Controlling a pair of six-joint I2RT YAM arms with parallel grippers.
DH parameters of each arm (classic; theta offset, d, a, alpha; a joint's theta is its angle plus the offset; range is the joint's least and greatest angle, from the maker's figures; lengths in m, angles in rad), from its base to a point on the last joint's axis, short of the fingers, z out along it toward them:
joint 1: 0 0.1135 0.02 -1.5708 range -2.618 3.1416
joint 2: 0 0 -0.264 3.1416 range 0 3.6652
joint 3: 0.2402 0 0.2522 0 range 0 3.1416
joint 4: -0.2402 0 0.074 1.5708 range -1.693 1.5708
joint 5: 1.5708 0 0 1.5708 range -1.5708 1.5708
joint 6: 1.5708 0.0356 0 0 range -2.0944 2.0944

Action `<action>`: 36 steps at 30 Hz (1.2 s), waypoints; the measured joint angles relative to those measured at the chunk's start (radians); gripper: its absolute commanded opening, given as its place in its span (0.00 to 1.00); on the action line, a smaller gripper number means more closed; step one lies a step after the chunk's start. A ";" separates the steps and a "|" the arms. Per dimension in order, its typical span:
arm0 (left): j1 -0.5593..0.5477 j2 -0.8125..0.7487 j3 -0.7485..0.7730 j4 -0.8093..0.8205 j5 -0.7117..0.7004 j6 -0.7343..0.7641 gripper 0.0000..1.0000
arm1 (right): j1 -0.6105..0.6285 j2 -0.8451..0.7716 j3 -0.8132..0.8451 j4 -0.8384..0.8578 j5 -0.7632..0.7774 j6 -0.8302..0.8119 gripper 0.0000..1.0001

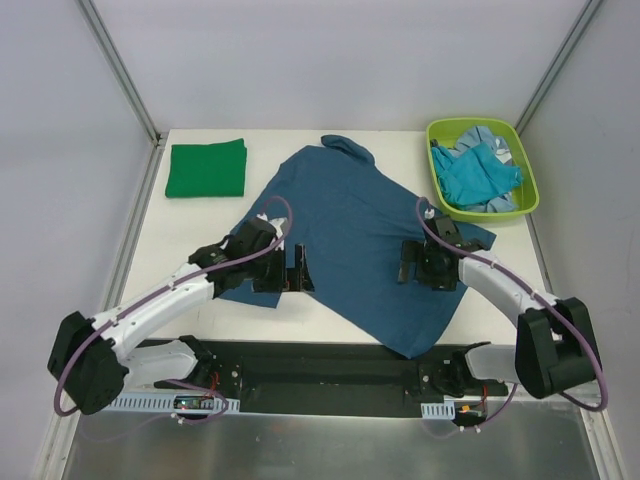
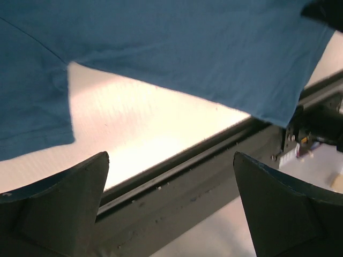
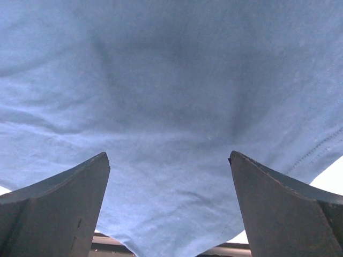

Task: Fold and stack the t-shirts
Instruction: Flatten out the tshirt

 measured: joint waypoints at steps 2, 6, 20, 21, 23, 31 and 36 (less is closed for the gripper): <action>0.001 -0.049 0.004 -0.004 -0.047 0.000 0.99 | -0.001 -0.047 0.000 -0.019 0.007 -0.013 0.96; 0.066 -0.017 0.067 -0.017 -0.140 0.006 0.99 | -0.001 -0.119 0.000 -0.026 -0.016 -0.028 0.96; 0.314 0.670 0.529 0.055 -0.150 0.112 0.99 | -0.003 -0.029 0.000 0.005 -0.037 -0.017 0.96; 0.328 0.695 0.526 0.051 -0.148 0.112 0.99 | -0.004 0.004 0.013 0.005 -0.026 -0.017 0.96; 0.359 0.719 0.499 0.053 -0.139 0.112 0.99 | -0.005 0.072 0.054 0.005 -0.013 -0.017 0.96; 0.479 0.546 0.238 0.105 -0.162 0.072 0.99 | -0.006 0.193 0.167 0.008 -0.034 -0.023 0.96; 0.521 0.394 0.078 0.091 -0.242 0.026 0.99 | -0.006 0.252 0.272 -0.001 -0.042 -0.048 0.96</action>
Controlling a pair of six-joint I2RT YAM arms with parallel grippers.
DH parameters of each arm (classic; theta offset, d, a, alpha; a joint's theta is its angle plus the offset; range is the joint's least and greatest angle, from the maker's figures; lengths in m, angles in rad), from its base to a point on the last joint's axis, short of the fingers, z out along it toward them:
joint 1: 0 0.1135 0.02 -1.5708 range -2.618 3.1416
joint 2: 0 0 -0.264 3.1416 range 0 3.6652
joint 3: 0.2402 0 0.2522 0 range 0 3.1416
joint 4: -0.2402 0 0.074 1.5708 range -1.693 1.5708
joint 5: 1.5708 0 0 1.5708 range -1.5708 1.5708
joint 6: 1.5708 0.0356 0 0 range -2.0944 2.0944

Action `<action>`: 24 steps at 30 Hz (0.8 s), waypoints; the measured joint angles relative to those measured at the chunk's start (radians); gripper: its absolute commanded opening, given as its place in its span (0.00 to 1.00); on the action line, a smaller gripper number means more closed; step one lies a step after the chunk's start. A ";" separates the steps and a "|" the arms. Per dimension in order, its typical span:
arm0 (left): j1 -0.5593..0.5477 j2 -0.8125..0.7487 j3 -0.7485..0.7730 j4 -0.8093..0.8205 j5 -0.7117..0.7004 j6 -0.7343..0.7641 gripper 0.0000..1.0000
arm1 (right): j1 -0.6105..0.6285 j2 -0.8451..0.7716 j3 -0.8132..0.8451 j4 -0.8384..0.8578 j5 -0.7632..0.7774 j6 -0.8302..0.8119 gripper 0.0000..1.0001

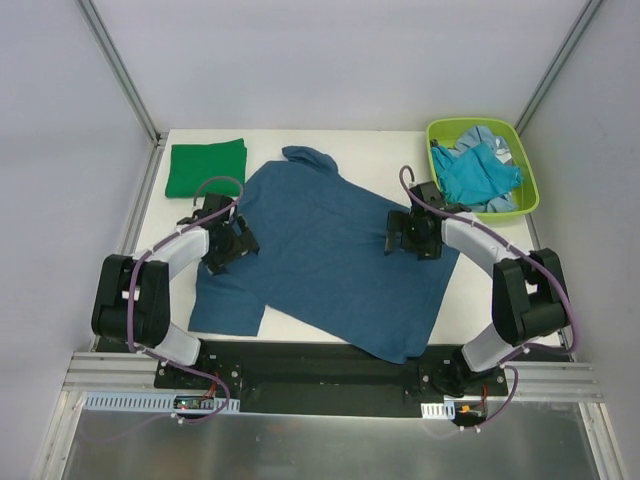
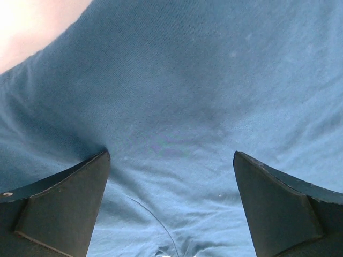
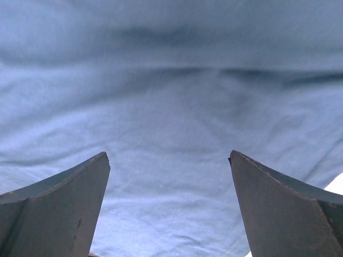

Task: Fold and stack the t-shirts
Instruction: Flatten out the tshirt

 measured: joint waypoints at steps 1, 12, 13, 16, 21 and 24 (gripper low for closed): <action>0.005 -0.028 -0.025 -0.006 -0.017 -0.006 0.99 | 0.000 0.011 0.025 -0.001 0.002 -0.005 0.96; 0.014 -0.229 -0.081 -0.127 -0.128 -0.029 0.99 | -0.018 0.261 0.272 -0.049 0.037 -0.046 0.96; 0.014 -0.247 -0.080 -0.130 -0.133 -0.029 0.99 | -0.019 0.285 0.290 -0.055 0.039 -0.050 0.96; 0.014 -0.267 -0.068 -0.136 -0.138 -0.025 0.99 | -0.027 0.375 0.375 -0.084 0.040 -0.062 0.96; 0.014 -0.232 -0.016 -0.144 -0.134 -0.020 0.99 | -0.032 0.488 0.537 -0.149 0.031 -0.084 0.96; 0.014 -0.179 0.030 -0.145 -0.123 -0.019 0.99 | -0.038 0.558 0.650 -0.188 0.025 -0.094 0.96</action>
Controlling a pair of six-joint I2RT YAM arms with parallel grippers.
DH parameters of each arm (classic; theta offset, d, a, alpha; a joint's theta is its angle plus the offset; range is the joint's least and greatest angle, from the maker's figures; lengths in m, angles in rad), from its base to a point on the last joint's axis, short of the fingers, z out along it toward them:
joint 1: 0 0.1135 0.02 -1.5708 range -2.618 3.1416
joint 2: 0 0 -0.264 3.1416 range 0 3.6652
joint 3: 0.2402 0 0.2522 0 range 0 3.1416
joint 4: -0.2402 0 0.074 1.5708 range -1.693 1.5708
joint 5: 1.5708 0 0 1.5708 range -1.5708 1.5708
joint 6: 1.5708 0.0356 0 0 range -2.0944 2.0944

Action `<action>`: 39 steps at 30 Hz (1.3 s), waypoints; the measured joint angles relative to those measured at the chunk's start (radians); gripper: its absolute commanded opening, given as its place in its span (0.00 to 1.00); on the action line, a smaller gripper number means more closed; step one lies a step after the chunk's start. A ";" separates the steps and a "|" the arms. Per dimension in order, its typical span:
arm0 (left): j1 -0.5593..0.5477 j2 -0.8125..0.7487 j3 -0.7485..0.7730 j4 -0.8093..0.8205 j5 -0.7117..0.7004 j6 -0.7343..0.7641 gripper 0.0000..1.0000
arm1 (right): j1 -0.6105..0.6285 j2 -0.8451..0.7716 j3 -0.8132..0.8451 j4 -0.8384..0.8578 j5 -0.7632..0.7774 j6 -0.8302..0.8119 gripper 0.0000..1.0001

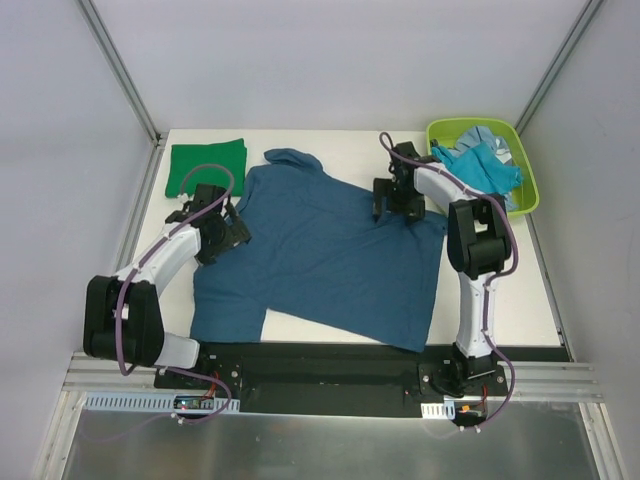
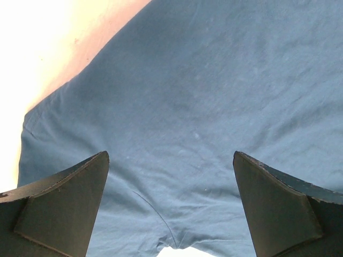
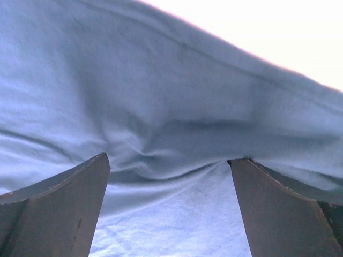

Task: Fold and stack the t-shirts
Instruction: Flatten out the tshirt

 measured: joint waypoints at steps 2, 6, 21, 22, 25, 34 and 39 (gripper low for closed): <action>0.000 0.034 0.021 0.003 0.007 0.000 0.99 | -0.006 0.060 0.098 -0.033 -0.009 -0.016 0.96; 0.000 0.100 0.058 0.005 0.031 0.005 0.99 | -0.022 0.161 0.270 -0.080 -0.023 -0.045 0.96; 0.000 0.265 0.146 0.027 0.093 0.015 0.99 | -0.037 0.432 0.732 -0.095 -0.219 -0.138 0.96; 0.000 0.269 0.148 0.027 0.096 0.015 0.99 | -0.031 0.436 0.739 -0.088 -0.225 -0.146 0.96; 0.000 0.282 0.158 0.027 0.103 0.015 0.99 | 0.003 0.453 0.763 -0.063 -0.225 -0.169 0.96; 0.000 0.299 0.164 0.029 0.112 0.018 0.99 | 0.032 0.420 0.703 -0.048 -0.133 -0.212 0.96; 0.000 0.296 0.161 0.030 0.130 0.018 0.99 | -0.051 0.381 0.688 -0.132 -0.113 -0.269 0.96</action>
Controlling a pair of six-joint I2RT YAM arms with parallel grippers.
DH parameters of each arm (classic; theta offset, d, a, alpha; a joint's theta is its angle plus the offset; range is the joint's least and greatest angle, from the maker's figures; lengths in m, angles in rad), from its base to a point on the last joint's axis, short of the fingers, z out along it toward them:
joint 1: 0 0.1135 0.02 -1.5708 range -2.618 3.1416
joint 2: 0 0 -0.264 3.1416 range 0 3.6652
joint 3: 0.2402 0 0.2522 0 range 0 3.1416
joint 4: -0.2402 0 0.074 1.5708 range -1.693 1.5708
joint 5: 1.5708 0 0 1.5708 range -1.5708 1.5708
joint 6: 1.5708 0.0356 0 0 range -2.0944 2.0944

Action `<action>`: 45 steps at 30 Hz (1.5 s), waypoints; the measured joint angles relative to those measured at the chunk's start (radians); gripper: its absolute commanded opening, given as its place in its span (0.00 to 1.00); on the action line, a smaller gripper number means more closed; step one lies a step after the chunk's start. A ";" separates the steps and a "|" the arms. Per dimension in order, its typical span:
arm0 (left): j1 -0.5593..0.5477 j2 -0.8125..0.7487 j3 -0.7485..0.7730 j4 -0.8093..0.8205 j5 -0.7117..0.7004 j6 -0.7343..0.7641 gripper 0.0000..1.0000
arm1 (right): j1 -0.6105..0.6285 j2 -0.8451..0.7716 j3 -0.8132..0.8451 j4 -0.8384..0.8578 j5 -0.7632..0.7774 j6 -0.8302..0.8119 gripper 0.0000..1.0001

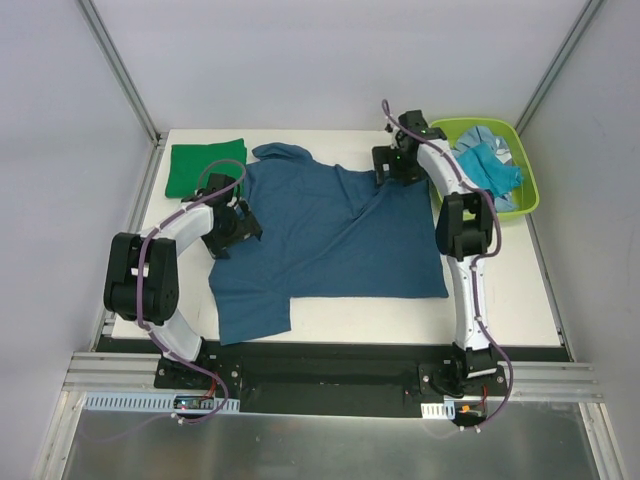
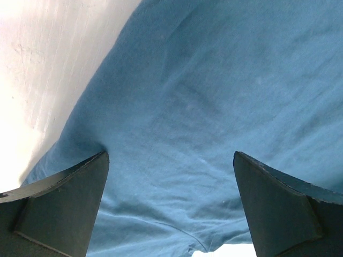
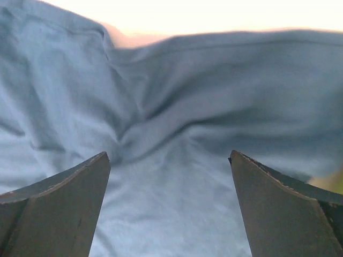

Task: Fold and stack the t-shirts
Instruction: Flatten out the tshirt

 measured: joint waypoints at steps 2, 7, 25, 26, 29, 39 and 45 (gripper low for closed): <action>0.000 -0.018 -0.015 0.002 0.009 0.001 0.99 | -0.025 -0.050 -0.029 -0.021 -0.013 -0.027 0.96; 0.000 -0.111 -0.072 0.002 0.026 0.003 0.99 | 0.014 -0.311 -0.232 -0.007 -0.028 -0.045 0.96; 0.000 -0.194 -0.229 0.096 0.159 0.004 0.99 | 0.142 -0.887 -1.380 0.253 0.128 0.276 0.96; 0.000 -0.187 -0.232 0.104 0.162 0.004 0.99 | 0.139 -0.904 -1.397 0.267 0.128 0.290 0.96; 0.000 -0.177 -0.249 0.117 0.164 0.003 0.99 | 0.134 -0.949 -1.448 0.306 0.134 0.329 0.96; 0.000 -0.201 -0.277 0.143 0.170 -0.001 0.99 | 0.092 -1.135 -1.617 0.345 0.172 0.478 0.96; 0.000 -0.238 -0.308 0.146 0.190 -0.002 0.99 | 0.088 -1.233 -1.678 0.301 0.194 0.533 0.96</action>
